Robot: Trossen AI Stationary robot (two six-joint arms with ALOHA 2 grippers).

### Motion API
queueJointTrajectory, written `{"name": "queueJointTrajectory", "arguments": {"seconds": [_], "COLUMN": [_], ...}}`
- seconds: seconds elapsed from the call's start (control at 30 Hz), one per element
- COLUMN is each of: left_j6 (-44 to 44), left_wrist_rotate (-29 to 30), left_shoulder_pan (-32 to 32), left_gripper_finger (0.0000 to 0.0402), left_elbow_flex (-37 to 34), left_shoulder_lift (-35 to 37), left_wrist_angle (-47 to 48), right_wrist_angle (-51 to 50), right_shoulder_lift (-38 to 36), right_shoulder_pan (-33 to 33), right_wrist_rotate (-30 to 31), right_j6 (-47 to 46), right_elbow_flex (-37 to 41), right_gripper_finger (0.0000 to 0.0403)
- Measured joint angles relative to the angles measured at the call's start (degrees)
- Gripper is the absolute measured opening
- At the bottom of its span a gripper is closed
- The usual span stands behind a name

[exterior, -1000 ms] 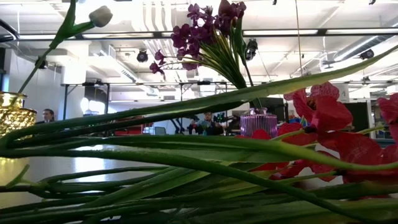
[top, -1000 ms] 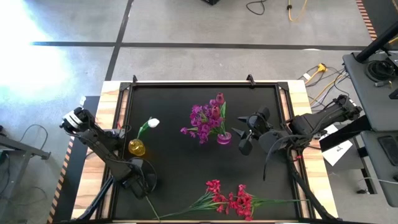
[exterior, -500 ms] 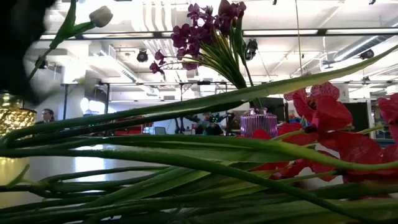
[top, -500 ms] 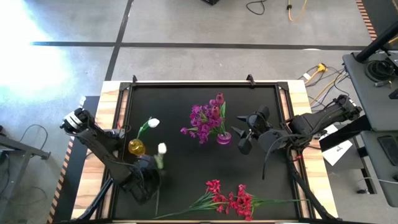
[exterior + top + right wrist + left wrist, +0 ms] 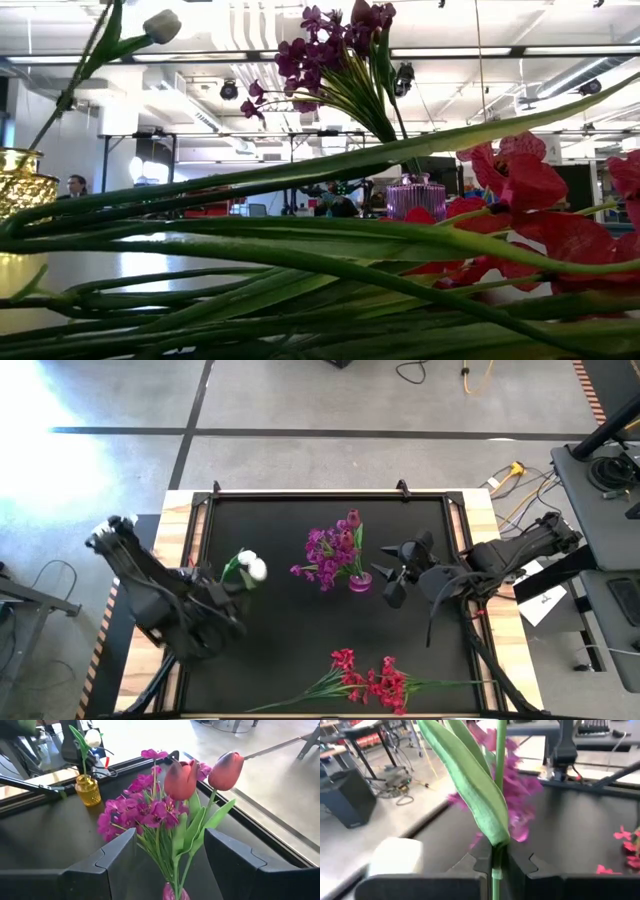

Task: Sort flowers into vase by color
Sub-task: Put the white tulip into the yellow flower vase

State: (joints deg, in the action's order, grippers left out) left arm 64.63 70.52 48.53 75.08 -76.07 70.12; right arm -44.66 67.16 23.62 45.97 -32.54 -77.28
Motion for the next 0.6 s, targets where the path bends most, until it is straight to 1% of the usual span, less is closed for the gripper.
{"name": "queueJointTrajectory", "arguments": {"seconds": [0.07,0.13,0.27,0.3,0.47,0.6], "left_j6": [0.91,0.63,-1.29,-1.67,-4.64,-5.64], "left_wrist_rotate": [1.47,2.69,1.92,1.38,-5.08,-4.69], "left_shoulder_pan": [1.33,2.83,4.58,4.74,4.94,4.94], "left_gripper_finger": [0.0006,0.0005,0.0005,0.0005,0.0004,0.0004], "left_elbow_flex": [0.20,-0.71,-4.27,-5.35,-9.53,-12.66], "left_shoulder_lift": [4.08,8.31,16.24,18.18,26.45,31.40], "left_wrist_angle": [4.30,6.05,7.91,7.92,7.82,7.70], "right_wrist_angle": [0.04,-0.01,-0.02,0.03,-0.01,-0.03], "right_shoulder_lift": [0.00,0.00,0.00,0.00,0.00,0.00], "right_shoulder_pan": [0.11,0.13,0.13,0.13,0.63,1.87], "right_wrist_rotate": [-0.20,-1.48,-4.92,-5.77,-8.67,-8.74], "right_j6": [-0.02,-0.06,-0.56,-0.88,-2.55,-4.09], "right_elbow_flex": [-0.48,-0.84,-1.09,-1.09,-1.09,-1.09], "right_gripper_finger": [0.0224,0.0224,0.0224,0.0224,0.0224,0.0224]}}
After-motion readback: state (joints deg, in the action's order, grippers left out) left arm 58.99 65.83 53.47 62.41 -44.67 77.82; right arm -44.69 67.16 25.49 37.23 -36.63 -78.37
